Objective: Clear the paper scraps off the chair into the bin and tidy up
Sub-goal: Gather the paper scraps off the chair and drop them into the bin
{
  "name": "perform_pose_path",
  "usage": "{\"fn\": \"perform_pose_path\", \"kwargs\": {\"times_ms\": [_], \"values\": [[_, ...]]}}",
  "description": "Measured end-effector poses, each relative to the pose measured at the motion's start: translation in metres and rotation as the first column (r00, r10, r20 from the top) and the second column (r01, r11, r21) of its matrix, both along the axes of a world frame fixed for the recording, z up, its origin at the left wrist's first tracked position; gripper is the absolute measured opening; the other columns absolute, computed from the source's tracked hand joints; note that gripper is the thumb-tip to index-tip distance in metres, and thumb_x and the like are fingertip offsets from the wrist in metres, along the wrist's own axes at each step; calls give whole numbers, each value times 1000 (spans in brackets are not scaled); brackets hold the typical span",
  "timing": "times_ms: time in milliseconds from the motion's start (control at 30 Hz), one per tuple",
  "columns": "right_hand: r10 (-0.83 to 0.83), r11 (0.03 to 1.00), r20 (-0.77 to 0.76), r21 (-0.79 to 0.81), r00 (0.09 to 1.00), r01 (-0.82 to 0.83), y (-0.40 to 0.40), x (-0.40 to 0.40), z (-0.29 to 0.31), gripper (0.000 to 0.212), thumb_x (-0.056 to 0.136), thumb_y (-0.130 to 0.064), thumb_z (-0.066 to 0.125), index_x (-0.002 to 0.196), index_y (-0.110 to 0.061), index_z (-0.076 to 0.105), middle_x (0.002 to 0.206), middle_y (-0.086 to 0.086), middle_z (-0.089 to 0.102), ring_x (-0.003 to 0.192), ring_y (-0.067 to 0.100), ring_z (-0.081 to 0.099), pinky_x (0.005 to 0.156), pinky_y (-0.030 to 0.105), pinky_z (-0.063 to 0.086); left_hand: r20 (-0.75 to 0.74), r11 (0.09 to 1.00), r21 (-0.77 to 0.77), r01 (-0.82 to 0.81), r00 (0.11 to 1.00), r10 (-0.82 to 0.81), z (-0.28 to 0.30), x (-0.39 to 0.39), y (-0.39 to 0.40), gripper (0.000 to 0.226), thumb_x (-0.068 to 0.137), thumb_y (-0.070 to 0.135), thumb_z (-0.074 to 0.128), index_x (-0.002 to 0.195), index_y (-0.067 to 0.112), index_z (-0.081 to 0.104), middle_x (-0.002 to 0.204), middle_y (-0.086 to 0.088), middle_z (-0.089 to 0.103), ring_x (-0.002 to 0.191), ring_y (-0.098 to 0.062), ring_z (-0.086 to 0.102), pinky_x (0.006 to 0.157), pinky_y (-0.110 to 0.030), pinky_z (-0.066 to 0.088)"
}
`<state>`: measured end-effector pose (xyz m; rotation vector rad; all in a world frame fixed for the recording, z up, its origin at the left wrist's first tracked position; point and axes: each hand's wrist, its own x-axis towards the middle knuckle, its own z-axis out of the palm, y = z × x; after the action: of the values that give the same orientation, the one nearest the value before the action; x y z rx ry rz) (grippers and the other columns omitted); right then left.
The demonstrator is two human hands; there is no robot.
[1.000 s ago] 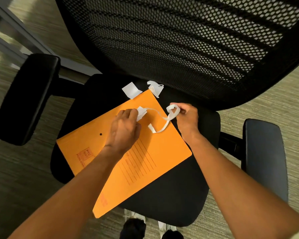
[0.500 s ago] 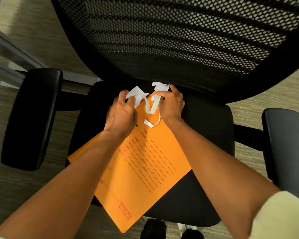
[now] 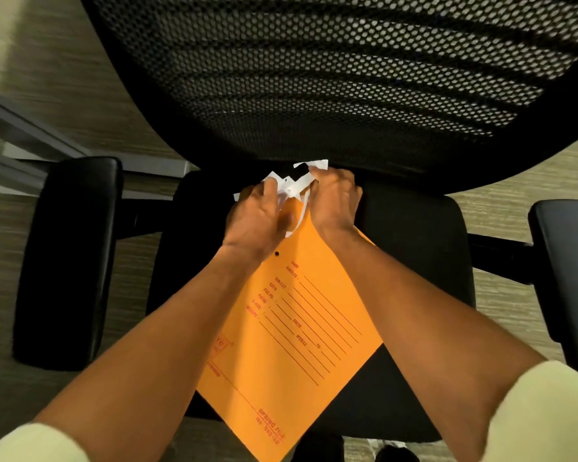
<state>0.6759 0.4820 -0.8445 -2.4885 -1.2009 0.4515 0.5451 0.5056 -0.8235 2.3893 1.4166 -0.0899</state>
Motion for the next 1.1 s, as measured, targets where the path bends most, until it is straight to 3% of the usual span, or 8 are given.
{"fn": "perform_pose_path", "kwargs": {"times_ms": [133,267,367,567,733,833,967,1100], "values": [[41,992,-22,123,999,-38,-9,8,4,41,92,-2,51,126,-19,63,116,11,68,116,30,57,94,44,49,-35,998,55,-29,999,31,2,7,7,28,94,19,51,119,11,43,116,-15,60,102,-32,59,71,-40,49],[15,974,-107,225,994,10,-30,16,15,37,93,-2,52,124,-15,65,119,10,68,114,27,60,96,37,50,-115,997,55,-48,992,54,6,11,10,27,94,14,50,122,11,49,118,-14,59,105,-32,59,79,-40,51],[-31,957,-227,274,973,94,-51,19,24,33,93,-4,52,122,-13,66,119,8,69,112,24,62,96,36,52,-3,991,38,-129,992,129,10,10,9,25,94,13,50,119,8,50,110,-17,62,96,-33,63,76,-41,53],[-70,921,-442,316,894,228,-105,15,39,24,98,-15,54,116,-13,69,101,0,71,87,0,63,75,3,45,209,965,-4,-262,944,257,20,-4,-14,14,97,19,49,109,11,50,99,-13,61,87,-26,63,69,-40,56],[-133,892,-564,291,815,346,-138,17,51,23,96,-17,57,115,-15,70,100,-5,72,90,0,67,77,10,52,339,919,-88,-385,856,391,29,-2,-54,13,96,23,54,104,13,55,95,-8,64,80,-20,65,59,-30,54],[-202,873,-650,219,733,435,-157,23,57,23,95,-20,60,115,-20,72,102,-8,73,95,1,67,84,18,55,407,905,-163,-393,809,424,36,0,-81,14,97,26,53,96,12,53,85,-6,59,66,-12,57,46,-12,36],[-220,870,-738,147,638,470,-186,26,67,22,93,-20,62,113,-23,73,104,-10,74,99,0,67,87,21,54,447,887,-185,-424,767,460,50,0,-126,15,96,24,56,92,10,54,79,-7,57,59,-10,48,43,-12,36],[-210,853,-783,146,585,502,-219,32,79,21,93,-21,63,110,-20,74,101,-9,75,97,1,68,83,19,54,469,835,-203,-512,697,542,63,-17,-174,12,94,21,61,95,10,57,67,7,49,57,-6,45,47,-12,33]]}}
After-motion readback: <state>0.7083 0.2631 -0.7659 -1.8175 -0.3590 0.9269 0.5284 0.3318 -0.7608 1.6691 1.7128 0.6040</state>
